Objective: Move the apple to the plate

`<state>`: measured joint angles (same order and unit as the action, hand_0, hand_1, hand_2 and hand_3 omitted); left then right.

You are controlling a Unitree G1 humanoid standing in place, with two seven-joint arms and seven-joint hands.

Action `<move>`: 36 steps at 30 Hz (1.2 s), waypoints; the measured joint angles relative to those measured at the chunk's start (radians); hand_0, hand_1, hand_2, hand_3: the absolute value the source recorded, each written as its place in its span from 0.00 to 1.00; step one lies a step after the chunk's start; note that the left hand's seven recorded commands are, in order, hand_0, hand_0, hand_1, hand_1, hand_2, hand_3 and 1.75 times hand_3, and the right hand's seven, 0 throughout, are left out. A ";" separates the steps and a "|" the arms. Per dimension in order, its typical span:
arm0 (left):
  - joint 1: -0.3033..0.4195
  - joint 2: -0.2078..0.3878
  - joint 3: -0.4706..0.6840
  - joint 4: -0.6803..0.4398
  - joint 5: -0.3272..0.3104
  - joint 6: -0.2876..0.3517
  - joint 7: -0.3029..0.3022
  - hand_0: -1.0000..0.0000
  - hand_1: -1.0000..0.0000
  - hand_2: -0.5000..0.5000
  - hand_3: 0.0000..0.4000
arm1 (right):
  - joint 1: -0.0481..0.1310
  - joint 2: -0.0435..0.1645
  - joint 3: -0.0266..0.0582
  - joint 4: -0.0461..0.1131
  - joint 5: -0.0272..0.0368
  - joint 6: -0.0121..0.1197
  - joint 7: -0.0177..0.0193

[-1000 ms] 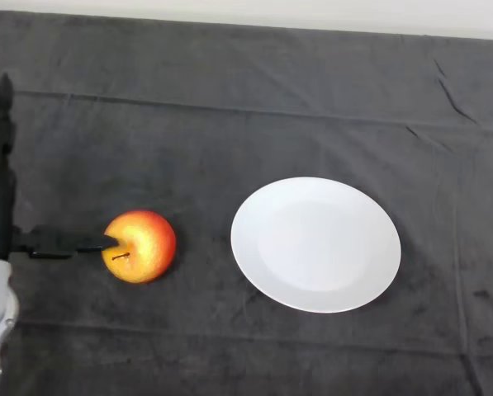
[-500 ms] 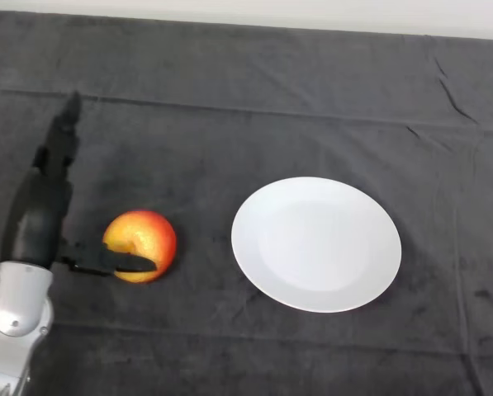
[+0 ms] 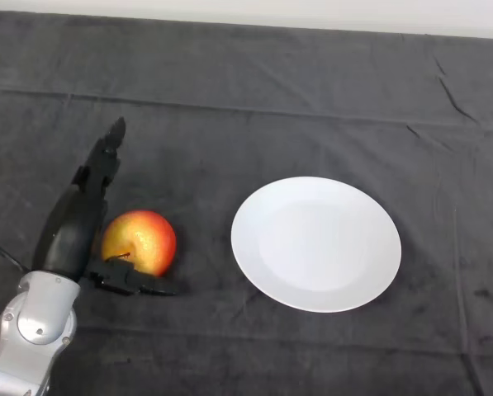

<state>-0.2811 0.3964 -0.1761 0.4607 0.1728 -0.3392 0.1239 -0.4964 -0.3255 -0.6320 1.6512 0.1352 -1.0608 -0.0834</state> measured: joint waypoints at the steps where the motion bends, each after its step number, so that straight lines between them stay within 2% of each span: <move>1: 0.000 0.000 -0.005 0.003 0.000 0.000 -0.005 1.00 1.00 0.50 0.00 | 0.000 0.000 0.0002 -0.001 0.0001 0.000 0.0000; 6: 0.000 0.000 -0.015 0.019 0.000 0.000 -0.015 1.00 1.00 0.50 0.00 | 0.001 0.001 0.0016 -0.002 0.0015 0.000 0.0003; 7: 0.000 0.000 -0.015 0.019 0.000 0.000 -0.017 0.84 1.00 0.42 0.16 | 0.001 0.001 0.0019 -0.002 0.0018 0.001 0.0003; 8: 0.000 0.000 -0.015 0.019 0.000 0.000 -0.019 0.45 1.00 0.22 0.55 | 0.001 0.001 0.0022 -0.002 0.0018 0.001 0.0003; 9: -0.001 0.000 -0.015 0.019 0.000 0.000 -0.021 0.34 1.00 0.17 0.66 | 0.001 0.001 0.0024 -0.002 0.0018 0.001 0.0003; 10: -0.001 0.000 -0.015 0.019 0.000 0.000 -0.024 0.00 0.97 0.01 1.00 | 0.001 0.001 0.0026 -0.002 0.0020 0.001 0.0003; 11: -0.001 0.000 -0.015 0.020 0.000 0.000 -0.025 0.00 0.46 0.27 1.00 | 0.001 0.001 0.0028 -0.002 0.0021 0.001 0.0003; 12: -0.002 0.000 -0.015 0.020 0.000 0.000 -0.026 0.00 0.41 0.30 1.00 | 0.001 0.001 0.0028 -0.002 0.0021 0.001 0.0003; 13: -0.002 0.000 -0.015 0.020 0.000 0.000 -0.027 0.00 0.01 0.50 1.00 | 0.001 0.001 0.0029 -0.003 0.0022 0.001 0.0003; 23: -0.005 0.000 -0.015 0.019 0.006 0.008 -0.028 0.00 0.00 0.50 1.00 | 0.001 0.001 0.0042 -0.003 0.0037 0.001 0.0008; 31: -0.022 0.000 -0.015 0.008 0.011 0.067 -0.034 0.00 0.00 0.50 1.00 | 0.001 0.001 0.0058 -0.004 0.0046 0.003 0.0023; 36: -0.025 -0.001 -0.046 -0.036 0.032 0.109 -0.033 0.00 0.00 0.50 1.00 | 0.001 0.000 0.0061 -0.004 0.0052 0.003 0.0024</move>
<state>-0.3057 0.3954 -0.2217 0.4250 0.2046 -0.2306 0.0912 -0.4950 -0.3251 -0.6259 1.6473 0.1404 -1.0581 -0.0811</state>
